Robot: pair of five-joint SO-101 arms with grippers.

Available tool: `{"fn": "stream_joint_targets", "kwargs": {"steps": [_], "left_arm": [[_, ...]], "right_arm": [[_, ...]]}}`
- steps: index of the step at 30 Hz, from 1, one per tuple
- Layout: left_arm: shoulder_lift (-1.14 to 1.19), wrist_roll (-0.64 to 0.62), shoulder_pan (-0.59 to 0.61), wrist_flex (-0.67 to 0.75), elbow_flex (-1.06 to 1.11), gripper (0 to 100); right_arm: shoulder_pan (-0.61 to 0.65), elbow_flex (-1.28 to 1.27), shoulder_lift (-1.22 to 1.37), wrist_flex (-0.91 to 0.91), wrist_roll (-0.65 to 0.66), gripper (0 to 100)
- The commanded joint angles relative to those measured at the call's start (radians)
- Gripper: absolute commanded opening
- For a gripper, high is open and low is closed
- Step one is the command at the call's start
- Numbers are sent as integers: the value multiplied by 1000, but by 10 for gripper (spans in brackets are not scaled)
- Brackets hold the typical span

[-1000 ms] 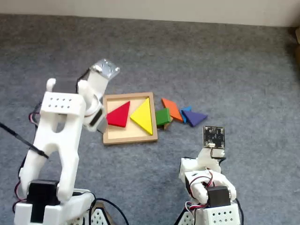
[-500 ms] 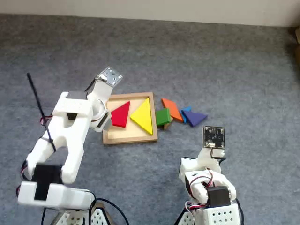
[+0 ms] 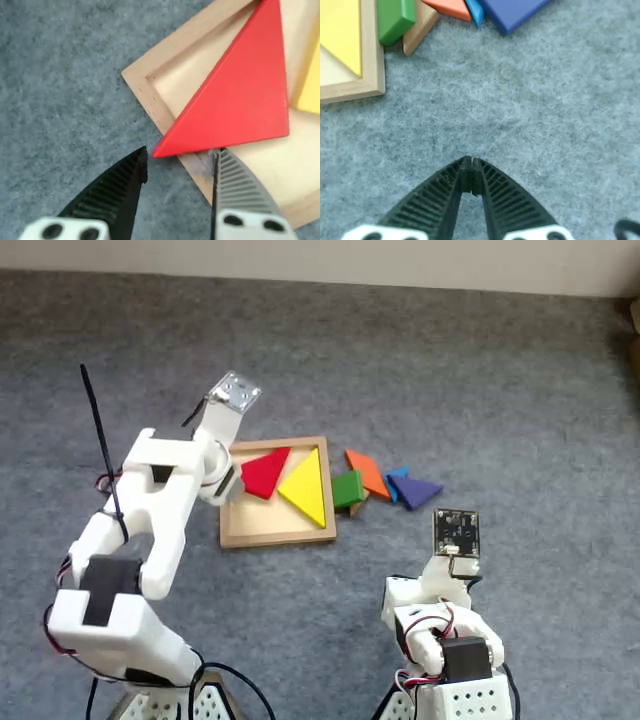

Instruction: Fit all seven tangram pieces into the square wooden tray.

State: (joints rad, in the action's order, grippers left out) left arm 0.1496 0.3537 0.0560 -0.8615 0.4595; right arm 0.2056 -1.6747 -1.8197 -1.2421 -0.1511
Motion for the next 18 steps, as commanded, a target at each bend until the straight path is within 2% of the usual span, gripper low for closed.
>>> {"fn": "stream_joint_targets", "kwargs": {"steps": [1, 7, 11, 18], "left_arm": [[71, -12, -7, 15, -111, 213], [139, -15, -18, 14, -197, 213], [137, -66, -31, 12, -216, 213], [137, -68, -77, -104, -286, 213]], "right_arm": [[-12, -101, -15, -5, 11, 22], [-12, -101, -15, -5, 11, 22], [-12, -101, -15, -5, 11, 22], [-12, -101, -15, -5, 11, 22]]}}
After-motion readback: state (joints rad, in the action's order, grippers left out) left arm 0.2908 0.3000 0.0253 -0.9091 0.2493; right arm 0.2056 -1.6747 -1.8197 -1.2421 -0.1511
